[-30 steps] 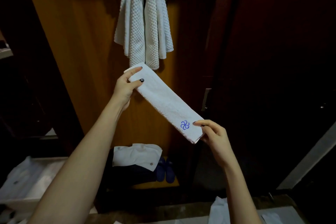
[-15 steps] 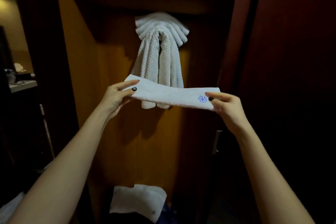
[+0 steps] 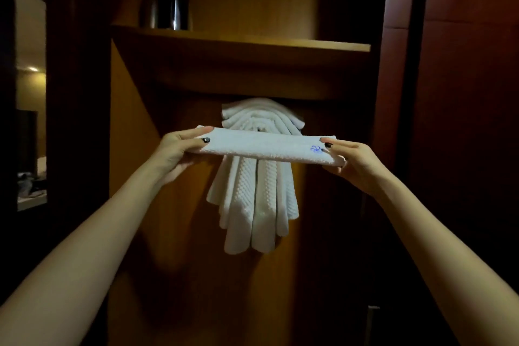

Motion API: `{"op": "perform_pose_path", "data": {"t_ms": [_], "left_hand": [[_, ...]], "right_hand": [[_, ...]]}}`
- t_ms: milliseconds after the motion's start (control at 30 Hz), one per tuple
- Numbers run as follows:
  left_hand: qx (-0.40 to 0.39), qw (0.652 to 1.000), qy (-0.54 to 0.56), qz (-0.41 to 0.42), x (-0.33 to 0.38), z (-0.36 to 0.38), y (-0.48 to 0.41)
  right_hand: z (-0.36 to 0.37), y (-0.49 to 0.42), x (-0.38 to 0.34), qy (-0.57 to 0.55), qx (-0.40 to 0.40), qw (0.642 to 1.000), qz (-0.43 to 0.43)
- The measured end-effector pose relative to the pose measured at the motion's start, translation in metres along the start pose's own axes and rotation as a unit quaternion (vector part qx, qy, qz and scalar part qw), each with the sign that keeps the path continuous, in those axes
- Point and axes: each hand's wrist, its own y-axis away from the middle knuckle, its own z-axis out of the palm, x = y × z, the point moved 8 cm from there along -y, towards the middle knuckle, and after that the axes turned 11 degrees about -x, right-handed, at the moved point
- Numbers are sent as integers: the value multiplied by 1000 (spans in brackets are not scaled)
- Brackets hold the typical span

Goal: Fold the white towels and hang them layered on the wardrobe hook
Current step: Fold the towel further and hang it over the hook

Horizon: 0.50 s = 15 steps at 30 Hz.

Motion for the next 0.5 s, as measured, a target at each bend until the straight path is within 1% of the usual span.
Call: {"op": "perform_pose_path", "data": {"t_ms": [67,233,367,500], "left_hand": [[10,999,22,23,5,-3,-22],[16,998,39,51,6,-14,-88],[18,996,38,74,7,-22,-147],[-1,994,60,94,1,-26,-205]], "right_hand": [[-3,-27,-6,-14,0,1000,-7],[-12,-98,-19,-13,-13,999,-40],[-25,-155,-15,-25,-15,998,-59],[-45,-210,-9,-123,-9,989,-81]]}}
